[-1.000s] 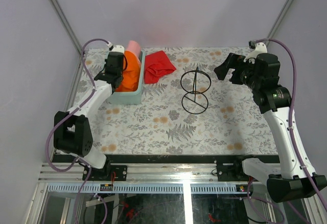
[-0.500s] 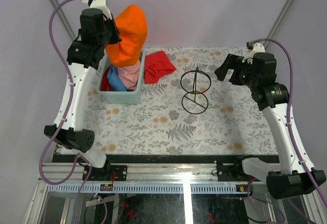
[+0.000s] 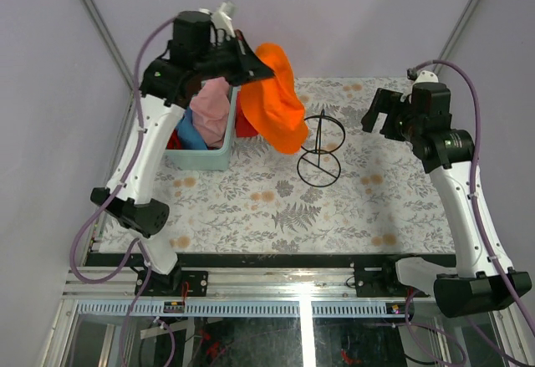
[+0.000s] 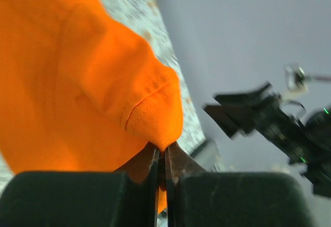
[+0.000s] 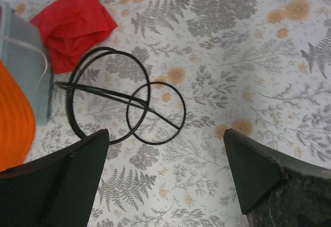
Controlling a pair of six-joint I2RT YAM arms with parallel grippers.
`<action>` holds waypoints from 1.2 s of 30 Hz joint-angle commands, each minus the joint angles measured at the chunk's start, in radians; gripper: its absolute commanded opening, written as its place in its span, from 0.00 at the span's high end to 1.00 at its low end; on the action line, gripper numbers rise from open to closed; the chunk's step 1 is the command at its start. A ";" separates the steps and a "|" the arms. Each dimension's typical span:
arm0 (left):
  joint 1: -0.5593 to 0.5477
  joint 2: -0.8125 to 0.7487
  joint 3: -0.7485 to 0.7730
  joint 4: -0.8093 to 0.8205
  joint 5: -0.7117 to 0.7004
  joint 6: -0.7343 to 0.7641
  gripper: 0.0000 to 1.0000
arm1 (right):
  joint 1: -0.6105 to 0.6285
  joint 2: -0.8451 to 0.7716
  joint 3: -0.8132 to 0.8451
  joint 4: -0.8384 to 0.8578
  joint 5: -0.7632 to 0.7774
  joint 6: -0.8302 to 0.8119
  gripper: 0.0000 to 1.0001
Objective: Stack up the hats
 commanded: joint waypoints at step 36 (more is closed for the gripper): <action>-0.151 0.152 -0.469 0.600 0.189 -0.149 0.87 | -0.138 -0.023 -0.062 -0.067 -0.155 -0.003 0.01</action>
